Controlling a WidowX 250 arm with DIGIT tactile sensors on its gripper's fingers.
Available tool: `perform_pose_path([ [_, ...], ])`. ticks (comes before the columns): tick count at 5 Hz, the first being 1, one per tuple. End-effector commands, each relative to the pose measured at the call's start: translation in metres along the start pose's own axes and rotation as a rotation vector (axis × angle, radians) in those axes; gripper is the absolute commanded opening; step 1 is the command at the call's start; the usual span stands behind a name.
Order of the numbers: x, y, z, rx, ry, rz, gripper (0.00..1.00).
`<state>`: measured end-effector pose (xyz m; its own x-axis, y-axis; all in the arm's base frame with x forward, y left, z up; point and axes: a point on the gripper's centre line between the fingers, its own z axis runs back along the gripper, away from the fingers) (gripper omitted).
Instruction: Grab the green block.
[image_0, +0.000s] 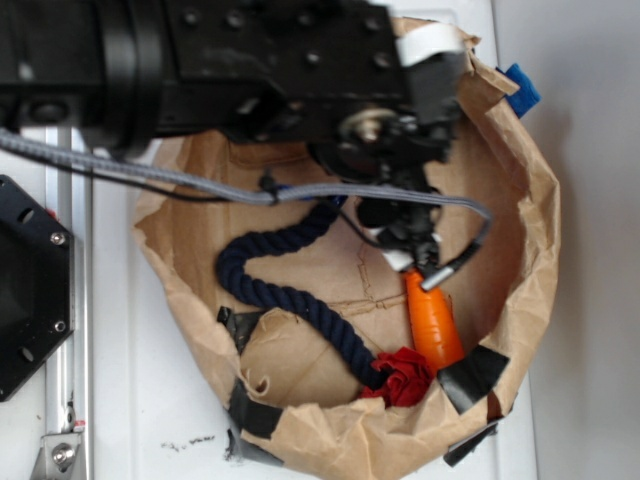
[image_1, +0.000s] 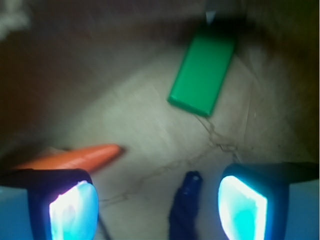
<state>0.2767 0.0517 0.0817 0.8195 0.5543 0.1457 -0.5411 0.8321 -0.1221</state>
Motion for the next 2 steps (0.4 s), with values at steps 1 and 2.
perform_pose_path([
  [1,0.013,0.013,0.003,0.000,-0.087,0.016,1.00],
  [2,0.025,0.018,0.006,0.001,-0.106,0.041,1.00],
])
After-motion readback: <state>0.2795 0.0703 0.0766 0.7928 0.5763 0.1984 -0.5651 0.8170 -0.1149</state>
